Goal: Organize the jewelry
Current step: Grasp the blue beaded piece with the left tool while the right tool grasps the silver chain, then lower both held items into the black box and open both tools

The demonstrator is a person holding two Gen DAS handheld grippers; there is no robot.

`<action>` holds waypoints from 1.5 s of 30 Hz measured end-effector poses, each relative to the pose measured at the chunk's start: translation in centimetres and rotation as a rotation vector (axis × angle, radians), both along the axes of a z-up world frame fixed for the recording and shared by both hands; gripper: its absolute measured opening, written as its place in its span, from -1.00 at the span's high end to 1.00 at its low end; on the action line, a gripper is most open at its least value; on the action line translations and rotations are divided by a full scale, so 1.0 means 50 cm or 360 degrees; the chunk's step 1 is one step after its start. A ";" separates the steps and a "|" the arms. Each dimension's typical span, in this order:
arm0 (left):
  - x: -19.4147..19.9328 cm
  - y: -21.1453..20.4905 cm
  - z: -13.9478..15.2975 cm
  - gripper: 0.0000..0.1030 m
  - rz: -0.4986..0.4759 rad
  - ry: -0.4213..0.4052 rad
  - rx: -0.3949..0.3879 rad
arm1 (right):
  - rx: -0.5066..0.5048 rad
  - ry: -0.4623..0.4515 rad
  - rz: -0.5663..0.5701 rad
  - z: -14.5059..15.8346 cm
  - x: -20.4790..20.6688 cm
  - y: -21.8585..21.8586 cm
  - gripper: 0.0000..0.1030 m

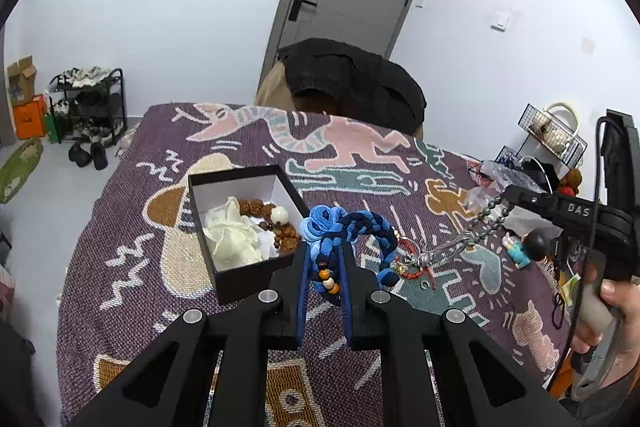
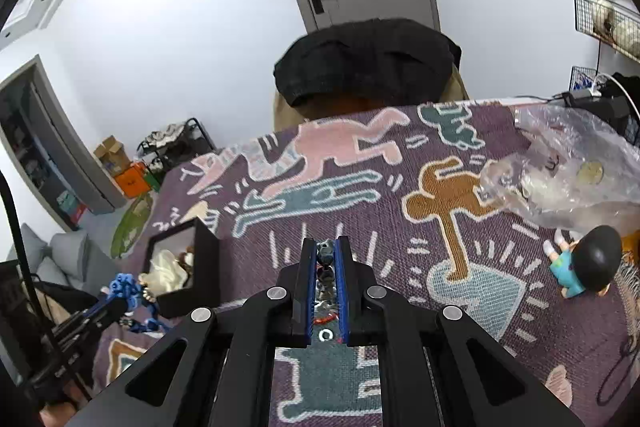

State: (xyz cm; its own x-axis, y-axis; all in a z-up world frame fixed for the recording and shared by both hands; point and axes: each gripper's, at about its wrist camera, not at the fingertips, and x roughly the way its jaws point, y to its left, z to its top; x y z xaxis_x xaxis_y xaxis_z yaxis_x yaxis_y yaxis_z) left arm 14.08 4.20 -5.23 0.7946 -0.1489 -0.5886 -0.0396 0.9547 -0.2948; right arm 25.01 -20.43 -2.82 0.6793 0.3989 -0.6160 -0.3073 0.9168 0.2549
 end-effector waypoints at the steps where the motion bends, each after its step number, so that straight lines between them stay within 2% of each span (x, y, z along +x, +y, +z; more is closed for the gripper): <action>1: -0.001 0.002 0.004 0.73 0.0003 -0.0007 -0.0001 | 0.0004 -0.0012 0.0004 0.007 -0.004 0.000 0.81; 13: -0.013 0.027 0.051 0.73 0.0034 -0.0089 -0.0002 | -0.0021 -0.0240 0.0059 0.142 -0.063 0.026 0.81; 27: -0.019 0.066 0.086 0.73 0.0076 -0.0150 0.0000 | -0.0106 -0.0439 0.0131 0.262 -0.106 0.092 0.81; 34: 0.004 0.097 0.065 0.73 0.0099 -0.0098 -0.0007 | -0.0154 -0.0456 0.0195 0.267 -0.106 0.145 0.81; 43: 0.066 0.130 0.010 0.72 0.0101 0.0016 -0.0075 | -0.0175 -0.0396 0.0275 0.230 -0.083 0.210 0.81; 45: 0.081 0.133 -0.005 0.61 0.0087 0.0058 -0.0111 | -0.0180 -0.0365 0.0292 0.210 -0.069 0.225 0.81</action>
State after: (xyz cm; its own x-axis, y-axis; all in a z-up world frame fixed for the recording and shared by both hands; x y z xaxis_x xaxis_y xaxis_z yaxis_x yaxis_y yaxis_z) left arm 18.15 10.87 -5.48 0.7811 -0.1471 -0.6069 -0.1032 0.9281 -0.3577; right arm 21.58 -9.18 7.67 0.7286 0.4655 -0.5024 -0.5082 0.8592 0.0592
